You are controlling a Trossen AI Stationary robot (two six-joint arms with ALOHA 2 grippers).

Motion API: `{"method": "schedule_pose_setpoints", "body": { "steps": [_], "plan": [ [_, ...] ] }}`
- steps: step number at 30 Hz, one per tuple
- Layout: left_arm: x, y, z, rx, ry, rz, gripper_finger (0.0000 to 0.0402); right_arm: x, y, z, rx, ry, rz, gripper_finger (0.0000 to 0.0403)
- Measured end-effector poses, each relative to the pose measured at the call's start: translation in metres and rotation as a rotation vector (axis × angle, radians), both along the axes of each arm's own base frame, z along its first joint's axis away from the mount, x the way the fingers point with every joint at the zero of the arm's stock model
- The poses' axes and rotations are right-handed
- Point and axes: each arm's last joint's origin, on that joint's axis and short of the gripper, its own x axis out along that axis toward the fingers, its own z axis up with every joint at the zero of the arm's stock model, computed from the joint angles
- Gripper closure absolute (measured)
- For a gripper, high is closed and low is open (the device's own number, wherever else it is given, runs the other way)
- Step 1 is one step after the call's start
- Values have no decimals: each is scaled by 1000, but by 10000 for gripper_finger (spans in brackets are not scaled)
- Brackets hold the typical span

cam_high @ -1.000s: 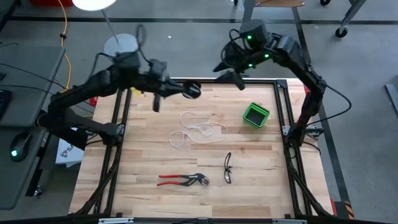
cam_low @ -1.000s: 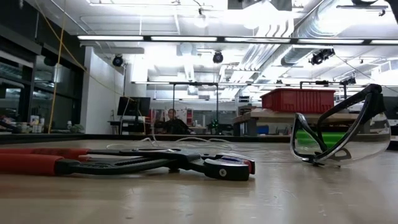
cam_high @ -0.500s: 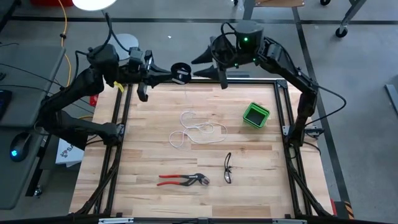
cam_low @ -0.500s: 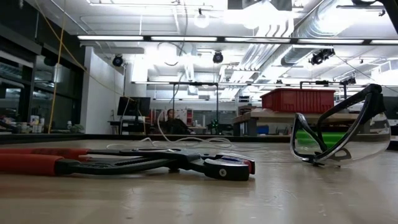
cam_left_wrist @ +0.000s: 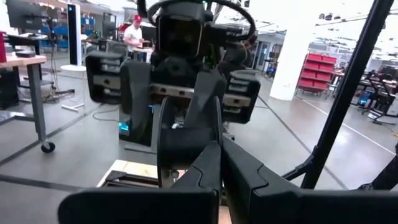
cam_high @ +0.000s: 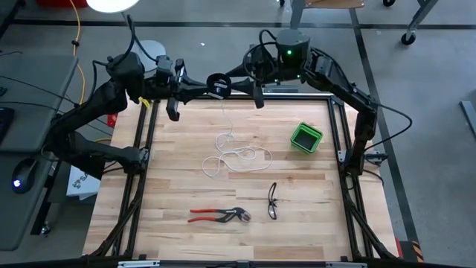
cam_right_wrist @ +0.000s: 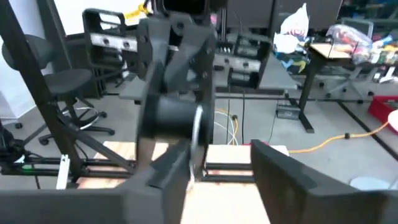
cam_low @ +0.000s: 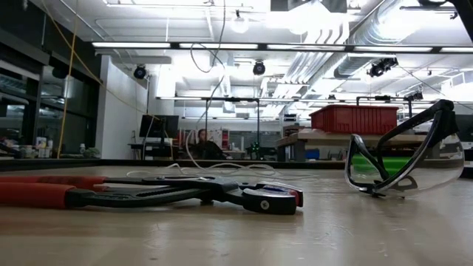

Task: Coil cords
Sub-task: Uncoil the wire from the spool

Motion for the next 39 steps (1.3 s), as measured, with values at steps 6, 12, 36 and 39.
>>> {"method": "schedule_pose_setpoints", "body": {
  "steps": [6, 12, 36, 39],
  "plan": [
    [0, 0, -1, -1, 5, -1, 401, 1, 4, 0, -19, -5, 24, 383],
    [0, 0, 0, 1, 5, 5, 396, 1, 9, 1, -17, -7, 38, 399],
    [-2, 7, -18, 70, 198, 241, 282, -43, -1, 5, -54, 155, -13, 403],
    [-3, 7, -24, 115, 276, 266, 277, -49, -2, -2, -79, 245, -45, 403]
  ]
}}
